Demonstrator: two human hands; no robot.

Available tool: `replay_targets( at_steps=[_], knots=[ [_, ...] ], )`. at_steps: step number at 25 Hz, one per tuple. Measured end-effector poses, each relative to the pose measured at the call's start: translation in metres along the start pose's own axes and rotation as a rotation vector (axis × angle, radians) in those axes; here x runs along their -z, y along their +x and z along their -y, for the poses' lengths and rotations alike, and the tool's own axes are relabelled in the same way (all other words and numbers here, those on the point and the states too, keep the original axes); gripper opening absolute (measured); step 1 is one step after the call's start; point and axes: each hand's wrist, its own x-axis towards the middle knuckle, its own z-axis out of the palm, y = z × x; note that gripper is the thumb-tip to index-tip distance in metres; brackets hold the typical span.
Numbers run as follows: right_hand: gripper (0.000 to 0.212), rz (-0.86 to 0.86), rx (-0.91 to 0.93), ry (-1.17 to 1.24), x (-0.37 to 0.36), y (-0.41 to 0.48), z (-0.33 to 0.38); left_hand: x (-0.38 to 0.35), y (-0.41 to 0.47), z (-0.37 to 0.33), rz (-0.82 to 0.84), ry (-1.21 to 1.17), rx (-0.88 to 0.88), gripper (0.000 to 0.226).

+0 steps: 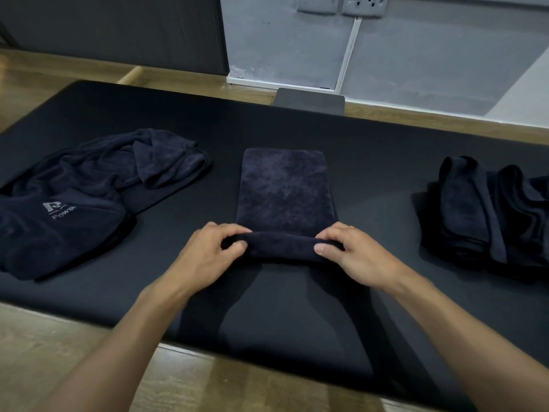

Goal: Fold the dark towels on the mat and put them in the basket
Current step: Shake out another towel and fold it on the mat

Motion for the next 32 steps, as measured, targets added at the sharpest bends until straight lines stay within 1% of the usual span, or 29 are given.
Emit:
replay_targets(
  at_steps=[1, 2, 3, 4, 5, 6, 7, 8, 9, 10, 11, 12, 14, 15, 16, 17, 18, 19, 20, 21, 22, 24, 26, 28, 30, 31, 32],
  knots=[
    [0.013, -0.021, -0.053, 0.039, 0.001, 0.003, 0.0, 0.002, 0.004, -0.002, 0.027, -0.125, 0.077, 0.022],
    [0.01, -0.089, -0.086, 0.042, -0.001, 0.007, 0.002, 0.003, 0.008, -0.004, 0.025, -0.206, 0.129, 0.021],
    [0.007, -0.19, -0.104, -0.008, -0.004, 0.009, 0.005, 0.003, 0.011, -0.007, 0.013, -0.232, 0.164, 0.017],
    [0.009, -0.324, -0.06, -0.12, -0.009, 0.01, 0.007, 0.002, 0.013, -0.008, -0.017, -0.16, 0.16, 0.013],
    [0.018, -0.412, 0.035, -0.265, -0.014, 0.01, 0.007, 0.0, 0.013, -0.008, -0.076, -0.006, 0.108, 0.01],
    [0.026, -0.468, 0.179, -0.397, -0.019, 0.007, 0.004, -0.003, 0.011, -0.008, -0.157, 0.165, 0.0, 0.01],
    [0.03, -0.479, 0.313, -0.452, -0.023, 0.003, -0.001, -0.007, 0.008, -0.007, -0.23, 0.293, -0.141, 0.009],
    [0.03, -0.446, 0.39, -0.434, -0.026, 0.0, -0.007, -0.011, 0.003, -0.005, -0.277, 0.365, -0.275, 0.01],
    [0.028, -0.407, 0.428, -0.389, -0.027, -0.005, -0.011, -0.017, -0.003, -0.001, -0.297, 0.4, -0.373, 0.013],
    [0.027, -0.373, 0.449, -0.356, -0.028, -0.01, -0.016, -0.021, -0.009, 0.005, -0.295, 0.413, -0.424, 0.02],
    [0.028, -0.333, 0.436, -0.335, -0.029, -0.015, -0.02, -0.025, -0.015, 0.01, -0.274, 0.422, -0.435, 0.028],
    [0.035, -0.308, 0.411, -0.318, -0.032, -0.018, -0.023, -0.026, -0.018, 0.014, -0.246, 0.435, -0.423, 0.037],
    [0.049, -0.287, 0.27, -0.219, -0.03, -0.014, -0.024, -0.025, -0.017, 0.016, -0.214, 0.45, -0.408, 0.047],
    [0.048, -0.309, 0.207, -0.15, -0.028, -0.01, -0.02, -0.025, -0.014, 0.016, -0.202, 0.453, -0.409, 0.049],
    [0.042, -0.365, 0.175, -0.109, -0.026, -0.005, -0.015, -0.024, -0.011, 0.015, -0.192, 0.455, -0.405, 0.049],
    [0.032, -0.447, 0.207, -0.136, -0.027, -0.001, -0.011, -0.024, -0.009, 0.015, -0.2, 0.455, -0.402, 0.049],
    [0.022, -0.529, 0.299, -0.225, -0.029, 0.002, -0.009, -0.024, -0.008, 0.015, -0.208, 0.453, -0.398, 0.047],
    [0.019, -0.582, 0.406, -0.321, -0.033, 0.002, -0.009, -0.025, -0.007, 0.015, -0.224, 0.45, -0.397, 0.046],
    [0.018, -0.581, 0.497, -0.393, -0.036, 0.0, -0.011, -0.026, -0.006, 0.015, -0.234, 0.443, -0.393, 0.045],
    [0.018, -0.548, 0.549, -0.445, -0.039, -0.003, -0.013, -0.026, -0.006, 0.015, -0.243, 0.438, -0.391, 0.044],
    [0.023, -0.515, 0.557, -0.473, -0.041, -0.005, -0.015, -0.026, -0.005, 0.013, -0.242, 0.432, -0.386, 0.044],
    [0.039, -0.46, 0.505, -0.511, -0.041, -0.005, -0.018, -0.024, 0.001, 0.01, -0.224, 0.402, -0.351, 0.047],
    [0.044, -0.406, 0.452, -0.53, -0.038, 0.001, -0.016, -0.017, 0.007, 0.006, -0.179, 0.348, -0.296, 0.052],
    [0.048, -0.336, 0.42, -0.533, -0.03, 0.009, -0.012, -0.01, 0.01, 0.004, -0.126, 0.326, -0.278, 0.055],
    [0.042, -0.248, 0.39, -0.478, -0.016, 0.015, -0.006, -0.007, 0.005, 0.003, -0.082, 0.348, -0.264, 0.055],
    [0.036, -0.202, 0.346, -0.415, -0.008, 0.017, -0.003, -0.007, 0.002, 0.002, -0.082, 0.332, -0.232, 0.056],
    [0.031, -0.161, 0.291, -0.335, -0.002, 0.019, 0.0, -0.007, 0.0, 0.002, -0.107, 0.269, -0.19, 0.052]
  ],
)
